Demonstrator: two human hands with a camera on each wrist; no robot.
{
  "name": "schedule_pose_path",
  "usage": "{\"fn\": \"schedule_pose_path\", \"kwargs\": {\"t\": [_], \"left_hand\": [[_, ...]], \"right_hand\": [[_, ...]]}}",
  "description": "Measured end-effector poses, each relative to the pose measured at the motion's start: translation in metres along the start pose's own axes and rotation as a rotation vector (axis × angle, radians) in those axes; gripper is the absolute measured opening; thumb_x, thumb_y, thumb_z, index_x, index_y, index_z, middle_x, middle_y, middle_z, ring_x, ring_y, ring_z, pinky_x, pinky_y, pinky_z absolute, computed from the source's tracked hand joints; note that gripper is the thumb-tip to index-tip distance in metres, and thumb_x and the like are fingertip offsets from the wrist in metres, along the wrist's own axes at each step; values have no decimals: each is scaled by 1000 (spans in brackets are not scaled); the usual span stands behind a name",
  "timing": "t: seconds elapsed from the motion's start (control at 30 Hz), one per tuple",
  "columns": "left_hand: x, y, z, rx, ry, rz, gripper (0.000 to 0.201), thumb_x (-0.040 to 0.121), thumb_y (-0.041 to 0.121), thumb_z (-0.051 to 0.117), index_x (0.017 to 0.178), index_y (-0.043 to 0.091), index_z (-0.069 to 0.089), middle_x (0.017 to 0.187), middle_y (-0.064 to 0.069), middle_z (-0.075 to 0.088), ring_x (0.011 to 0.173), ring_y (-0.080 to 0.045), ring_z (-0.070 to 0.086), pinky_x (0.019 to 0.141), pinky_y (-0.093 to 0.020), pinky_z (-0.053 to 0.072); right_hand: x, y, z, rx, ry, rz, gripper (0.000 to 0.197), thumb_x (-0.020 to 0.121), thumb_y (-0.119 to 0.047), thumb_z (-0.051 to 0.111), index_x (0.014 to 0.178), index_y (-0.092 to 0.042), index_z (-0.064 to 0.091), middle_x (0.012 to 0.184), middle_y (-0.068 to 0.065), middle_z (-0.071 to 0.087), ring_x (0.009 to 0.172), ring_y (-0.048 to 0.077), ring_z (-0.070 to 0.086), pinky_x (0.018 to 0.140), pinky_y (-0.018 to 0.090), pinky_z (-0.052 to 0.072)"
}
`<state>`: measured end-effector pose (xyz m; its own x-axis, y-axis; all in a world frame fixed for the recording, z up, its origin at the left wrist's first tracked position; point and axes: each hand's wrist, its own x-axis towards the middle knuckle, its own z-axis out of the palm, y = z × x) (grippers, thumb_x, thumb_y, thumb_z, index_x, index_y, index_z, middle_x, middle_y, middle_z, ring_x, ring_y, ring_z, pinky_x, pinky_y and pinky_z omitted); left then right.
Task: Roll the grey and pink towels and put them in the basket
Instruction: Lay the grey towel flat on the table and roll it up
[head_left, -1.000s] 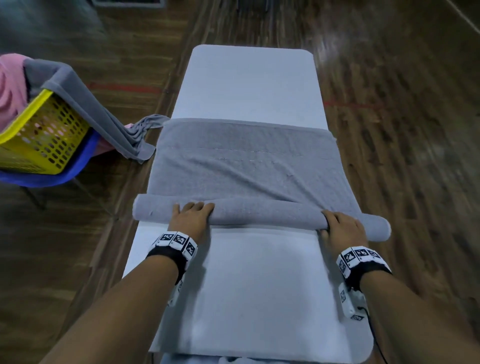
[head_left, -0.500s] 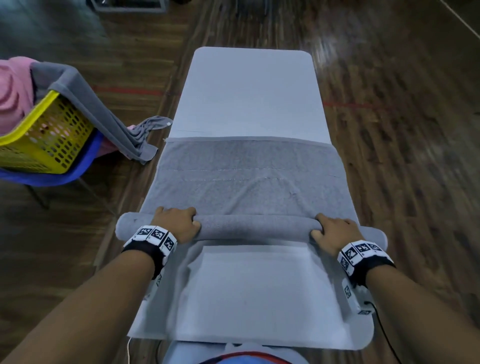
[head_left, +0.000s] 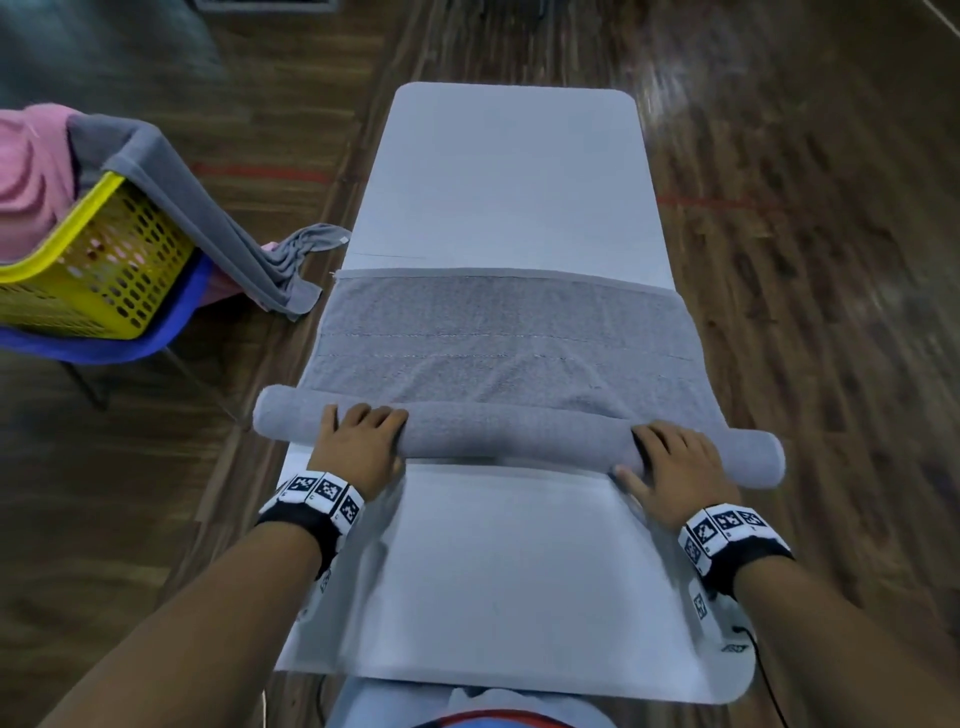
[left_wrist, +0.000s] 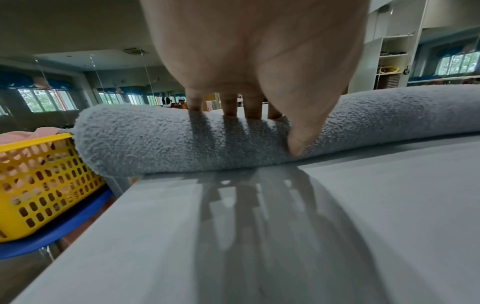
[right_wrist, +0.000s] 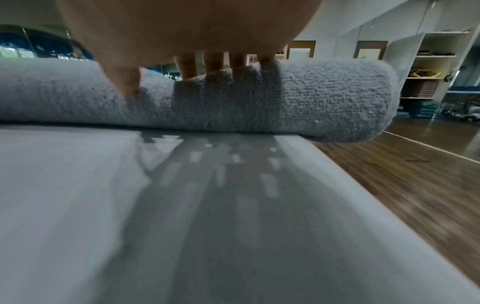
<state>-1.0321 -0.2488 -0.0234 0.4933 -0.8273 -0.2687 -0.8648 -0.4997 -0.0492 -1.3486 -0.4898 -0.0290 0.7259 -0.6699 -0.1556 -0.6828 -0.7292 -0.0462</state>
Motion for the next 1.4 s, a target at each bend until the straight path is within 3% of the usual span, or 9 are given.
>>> {"fn": "schedule_pose_path", "kwargs": {"t": [0.27,0.37,0.47,0.63,0.77,0.97,1.1,1.27,1.4], "left_hand": [[27,-5,-38,20,-94,16,25,84,42,48,104,29,53,100,-3,67,111,-28,50,109,-50,23],[28,-7,-40,58,45,42,33,93,38,46,124,29,51,115,-4,62,112,-30,51,105,-45,29],[19,-3,-26,51,190,68,28,93,34,46,116,24,59,110,-7,63,103,-31,54,98,-44,35],[4,1,-2,59,-6,32,58,84,63,45,132,31,47,134,4,53,123,-24,45,108,-48,24],[11,0,-5,48,-11,12,49,91,47,46,138,34,40,142,8,49,131,-22,39,113,-50,17],[36,1,-39,-10,-95,-2,26,84,44,45,105,28,46,106,-2,66,113,-28,48,109,-53,20],[30,2,-33,30,164,20,29,92,32,48,119,24,54,118,-6,62,109,-32,52,101,-47,32],[7,0,-2,-5,7,17,59,89,51,51,142,32,36,147,6,41,136,-23,33,114,-54,13],[17,-4,-9,10,-14,-7,50,92,35,50,140,35,36,144,7,44,135,-23,31,114,-54,12]], "right_hand": [[40,14,-28,-54,-224,1,37,79,-50,42,110,-33,52,109,-4,65,102,21,59,97,41,33],[44,17,-30,-86,-162,9,41,81,-46,47,118,-31,54,118,-1,62,106,24,57,96,41,36],[34,17,-20,-24,19,-24,40,89,-25,52,129,-22,52,129,7,54,114,29,52,99,41,37],[11,0,1,-16,38,-5,53,88,-42,39,133,-16,50,135,6,52,124,28,47,110,47,27],[16,4,1,-107,-93,4,63,87,-48,46,144,-24,33,146,-3,40,135,20,34,116,44,13],[60,11,-30,-84,-233,4,42,86,-40,41,124,-25,46,118,1,63,108,24,57,103,43,32],[54,14,-27,-48,10,-1,42,88,-34,53,127,-22,50,121,5,56,108,30,54,94,41,37],[25,4,1,-60,24,-9,60,85,-51,57,135,-18,49,135,6,52,124,29,46,110,46,26],[36,6,-5,-90,-70,11,57,89,-48,47,140,-25,38,140,0,48,129,23,41,114,46,19]]}}
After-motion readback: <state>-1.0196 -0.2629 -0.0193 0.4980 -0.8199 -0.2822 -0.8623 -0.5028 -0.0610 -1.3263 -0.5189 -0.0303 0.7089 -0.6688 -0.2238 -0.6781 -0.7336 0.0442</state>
